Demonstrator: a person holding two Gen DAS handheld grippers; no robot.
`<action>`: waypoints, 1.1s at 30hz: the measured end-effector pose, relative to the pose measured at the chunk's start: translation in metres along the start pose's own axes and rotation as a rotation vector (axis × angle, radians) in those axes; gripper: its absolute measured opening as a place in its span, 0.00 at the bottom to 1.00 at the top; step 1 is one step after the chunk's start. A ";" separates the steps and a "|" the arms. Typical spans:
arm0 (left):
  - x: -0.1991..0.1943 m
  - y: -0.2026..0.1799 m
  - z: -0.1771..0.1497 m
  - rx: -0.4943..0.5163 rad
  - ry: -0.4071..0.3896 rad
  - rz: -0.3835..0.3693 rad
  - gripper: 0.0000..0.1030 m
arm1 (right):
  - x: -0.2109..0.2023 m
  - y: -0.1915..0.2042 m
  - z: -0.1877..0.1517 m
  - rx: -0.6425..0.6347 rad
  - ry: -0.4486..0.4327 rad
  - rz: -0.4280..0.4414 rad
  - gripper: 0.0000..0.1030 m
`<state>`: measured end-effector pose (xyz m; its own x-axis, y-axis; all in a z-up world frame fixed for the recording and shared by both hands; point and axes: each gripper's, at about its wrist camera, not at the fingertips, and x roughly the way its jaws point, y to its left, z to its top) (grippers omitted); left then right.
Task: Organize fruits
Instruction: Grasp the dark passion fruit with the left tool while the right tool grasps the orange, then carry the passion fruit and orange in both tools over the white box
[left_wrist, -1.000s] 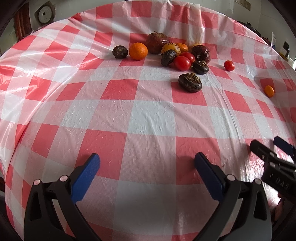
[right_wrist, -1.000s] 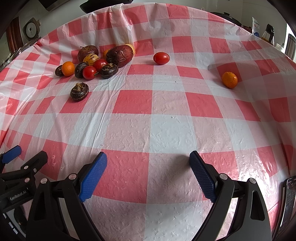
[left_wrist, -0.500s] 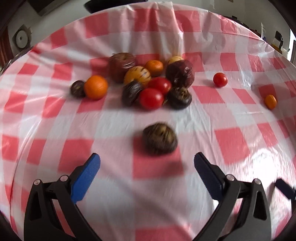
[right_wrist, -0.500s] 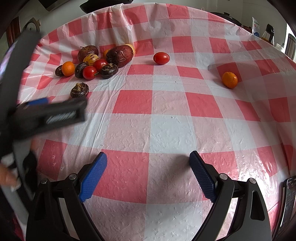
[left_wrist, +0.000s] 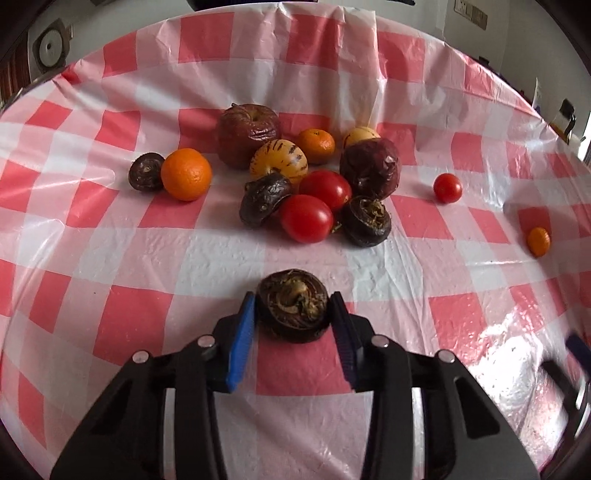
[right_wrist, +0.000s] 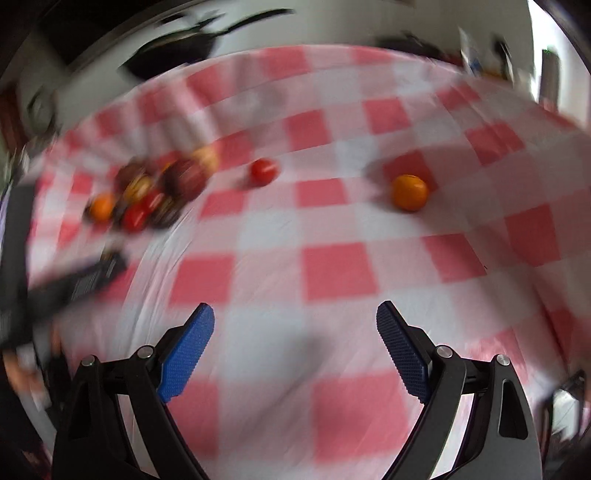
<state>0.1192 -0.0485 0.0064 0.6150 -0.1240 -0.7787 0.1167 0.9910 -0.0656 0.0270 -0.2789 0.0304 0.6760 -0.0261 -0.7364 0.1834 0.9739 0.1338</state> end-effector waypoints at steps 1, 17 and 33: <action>0.000 0.001 0.000 -0.004 -0.001 -0.005 0.39 | 0.008 -0.013 0.011 0.042 0.002 -0.024 0.84; -0.002 0.007 -0.002 -0.037 -0.008 -0.046 0.39 | 0.099 -0.073 0.091 0.133 0.043 -0.184 0.37; -0.023 0.026 -0.010 -0.113 -0.079 -0.085 0.39 | 0.035 0.015 0.017 0.110 -0.066 0.166 0.37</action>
<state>0.1000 -0.0195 0.0163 0.6666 -0.2072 -0.7161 0.0857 0.9755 -0.2025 0.0650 -0.2686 0.0179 0.7480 0.1147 -0.6538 0.1397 0.9356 0.3241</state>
